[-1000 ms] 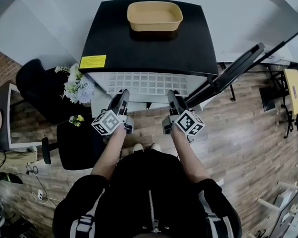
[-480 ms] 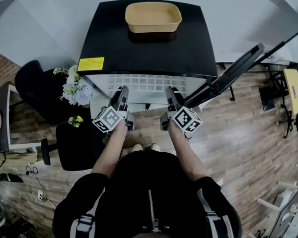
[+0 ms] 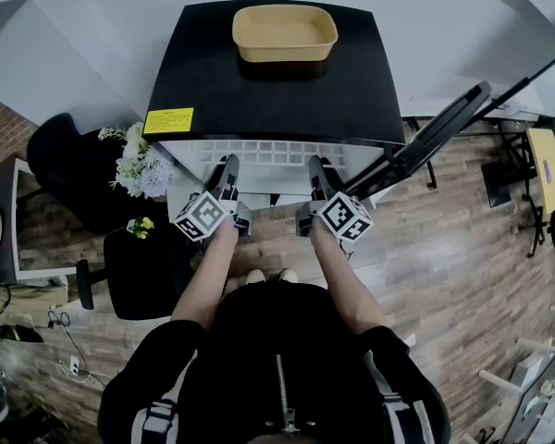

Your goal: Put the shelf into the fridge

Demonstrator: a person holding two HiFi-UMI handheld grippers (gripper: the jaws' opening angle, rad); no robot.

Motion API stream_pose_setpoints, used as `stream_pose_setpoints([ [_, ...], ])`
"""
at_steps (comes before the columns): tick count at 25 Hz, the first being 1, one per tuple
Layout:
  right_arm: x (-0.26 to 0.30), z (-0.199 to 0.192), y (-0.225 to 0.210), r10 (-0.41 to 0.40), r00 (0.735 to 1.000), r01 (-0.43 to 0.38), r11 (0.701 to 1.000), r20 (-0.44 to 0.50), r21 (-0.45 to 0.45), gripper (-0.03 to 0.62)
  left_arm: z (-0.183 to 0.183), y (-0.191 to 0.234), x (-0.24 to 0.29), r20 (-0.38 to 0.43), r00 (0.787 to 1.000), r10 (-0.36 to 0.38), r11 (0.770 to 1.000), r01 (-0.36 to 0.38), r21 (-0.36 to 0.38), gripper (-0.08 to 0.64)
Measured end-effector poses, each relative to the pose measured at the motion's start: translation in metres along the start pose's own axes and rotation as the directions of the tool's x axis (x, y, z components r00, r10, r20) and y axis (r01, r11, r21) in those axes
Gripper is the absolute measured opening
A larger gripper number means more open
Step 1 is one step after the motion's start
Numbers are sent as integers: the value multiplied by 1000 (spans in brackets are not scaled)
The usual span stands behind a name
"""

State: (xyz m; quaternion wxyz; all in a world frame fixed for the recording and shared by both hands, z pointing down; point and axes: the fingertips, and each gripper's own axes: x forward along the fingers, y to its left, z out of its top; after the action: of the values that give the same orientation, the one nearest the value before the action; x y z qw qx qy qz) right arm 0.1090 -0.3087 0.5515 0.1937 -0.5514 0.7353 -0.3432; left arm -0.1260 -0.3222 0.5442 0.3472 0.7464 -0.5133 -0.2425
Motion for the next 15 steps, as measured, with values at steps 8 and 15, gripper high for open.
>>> stream_pose_setpoints([
  [8, 8, 3, -3, -5, 1000, 4, 1000, 6, 7, 147, 1, 1, 9, -8, 1000, -7, 1000, 7, -12, 137],
  [15, 11, 5, -3, 0, 1000, 0, 1000, 14, 6, 147, 1, 1, 13, -6, 1000, -8, 1000, 8, -18, 135],
])
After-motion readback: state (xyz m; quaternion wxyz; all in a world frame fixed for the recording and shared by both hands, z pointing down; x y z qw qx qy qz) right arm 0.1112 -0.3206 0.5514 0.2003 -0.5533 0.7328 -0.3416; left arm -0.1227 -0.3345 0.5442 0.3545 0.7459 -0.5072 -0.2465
